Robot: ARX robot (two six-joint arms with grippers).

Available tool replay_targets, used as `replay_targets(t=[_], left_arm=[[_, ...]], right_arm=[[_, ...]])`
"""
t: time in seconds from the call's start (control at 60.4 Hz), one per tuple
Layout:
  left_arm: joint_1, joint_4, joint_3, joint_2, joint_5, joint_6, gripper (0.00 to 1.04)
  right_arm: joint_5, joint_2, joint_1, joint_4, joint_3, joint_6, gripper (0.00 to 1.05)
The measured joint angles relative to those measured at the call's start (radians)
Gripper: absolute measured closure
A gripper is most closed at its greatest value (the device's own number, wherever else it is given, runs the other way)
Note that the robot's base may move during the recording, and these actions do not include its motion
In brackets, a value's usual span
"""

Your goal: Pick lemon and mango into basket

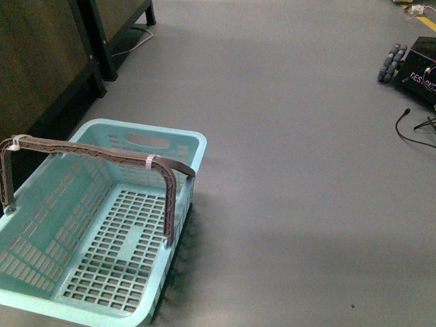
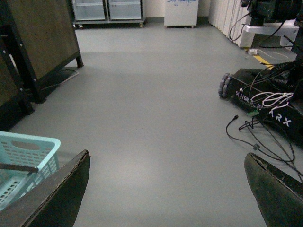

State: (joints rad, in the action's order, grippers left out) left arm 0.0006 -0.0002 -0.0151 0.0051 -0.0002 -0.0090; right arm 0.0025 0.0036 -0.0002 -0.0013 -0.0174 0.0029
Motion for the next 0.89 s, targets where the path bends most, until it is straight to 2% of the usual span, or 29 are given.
replay_targets(t=[0.481,0.514,0.53,0.563,0.613,0.663,0.712,0.779,0.895], left_arm=[[0.000,0.000,0.000,0.000,0.000,0.000,0.07],[-0.015,-0.060,-0.021,0.029,-0.062,-0.045,0.07],[-0.047,-0.183,-0.071,0.095,-0.149,-0.102,0.07],[-0.069,-0.319,-0.139,0.212,-0.243,-0.221,0.07],[-0.069,-0.411,-0.187,0.335,-0.272,-0.334,0.07],[-0.056,-0.410,-0.196,0.406,-0.252,-0.428,0.07],[-0.029,-0.371,-0.206,0.480,-0.187,-0.539,0.07],[0.015,-0.266,-0.226,0.587,-0.101,-0.665,0.07],[0.054,-0.087,-0.245,0.763,-0.030,-0.785,0.07]], right_arm=[[0.000,0.000,0.000,0.000,0.000,0.000,0.09],[0.000,0.000,0.000,0.000,0.000,0.000,0.09],[0.000,0.000,0.000,0.000,0.000,0.000,0.09],[0.000,0.000,0.000,0.000,0.000,0.000,0.09],[-0.002,0.000,0.000,0.000,0.000,0.000,0.09],[-0.002,0.000,0.000,0.000,0.000,0.000,0.09],[-0.002,0.000,0.000,0.000,0.000,0.000,0.09],[-0.002,0.000,0.000,0.000,0.000,0.000,0.09],[-0.002,0.000,0.000,0.000,0.000,0.000,0.09]])
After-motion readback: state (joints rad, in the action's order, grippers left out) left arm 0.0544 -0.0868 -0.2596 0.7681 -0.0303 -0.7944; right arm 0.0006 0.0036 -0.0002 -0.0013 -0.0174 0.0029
